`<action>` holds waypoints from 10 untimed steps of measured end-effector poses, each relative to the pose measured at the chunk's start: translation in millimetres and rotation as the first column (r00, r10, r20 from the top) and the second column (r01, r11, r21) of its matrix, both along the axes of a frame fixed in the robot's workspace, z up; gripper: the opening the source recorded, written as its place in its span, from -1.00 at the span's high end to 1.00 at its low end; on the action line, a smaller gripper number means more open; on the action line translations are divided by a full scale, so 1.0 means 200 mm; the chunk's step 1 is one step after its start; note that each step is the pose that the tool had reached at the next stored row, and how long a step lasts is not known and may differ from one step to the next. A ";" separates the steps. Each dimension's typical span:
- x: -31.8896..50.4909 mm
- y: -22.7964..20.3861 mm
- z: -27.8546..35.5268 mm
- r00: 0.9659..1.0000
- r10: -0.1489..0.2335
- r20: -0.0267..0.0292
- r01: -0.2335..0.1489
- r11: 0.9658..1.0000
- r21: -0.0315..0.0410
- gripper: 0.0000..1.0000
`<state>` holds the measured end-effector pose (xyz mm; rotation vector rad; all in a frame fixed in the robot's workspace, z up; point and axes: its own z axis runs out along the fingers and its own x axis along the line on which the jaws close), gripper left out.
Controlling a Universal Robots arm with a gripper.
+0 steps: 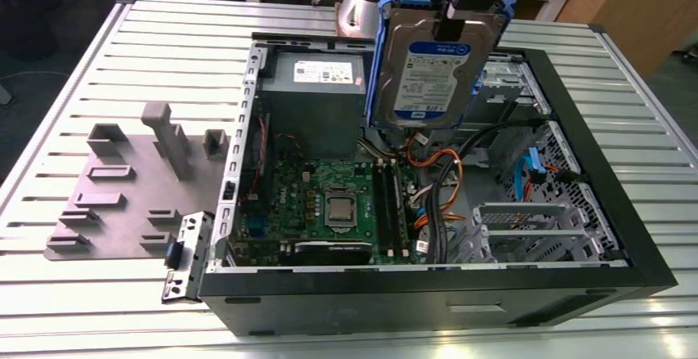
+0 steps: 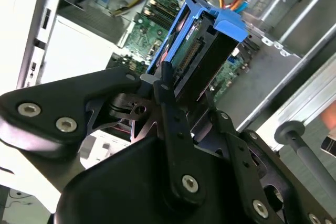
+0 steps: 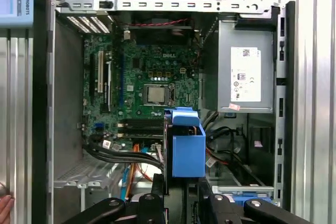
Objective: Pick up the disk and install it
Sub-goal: 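Pick up the disk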
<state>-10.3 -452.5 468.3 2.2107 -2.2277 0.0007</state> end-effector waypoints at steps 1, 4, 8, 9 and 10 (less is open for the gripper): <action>0.000 -0.017 0.000 1.000 0.000 0.000 0.000 1.000 0.000 0.31; 0.000 -0.063 0.000 1.000 0.000 0.000 0.000 1.000 -0.001 0.31; 0.000 -0.126 -0.001 1.000 0.000 0.000 0.000 1.000 -0.002 0.31; 0.000 -0.142 -0.001 1.000 0.000 0.000 0.000 1.000 -0.002 0.31; 0.000 -0.158 -0.001 1.000 0.000 0.000 0.000 1.000 -0.003 0.31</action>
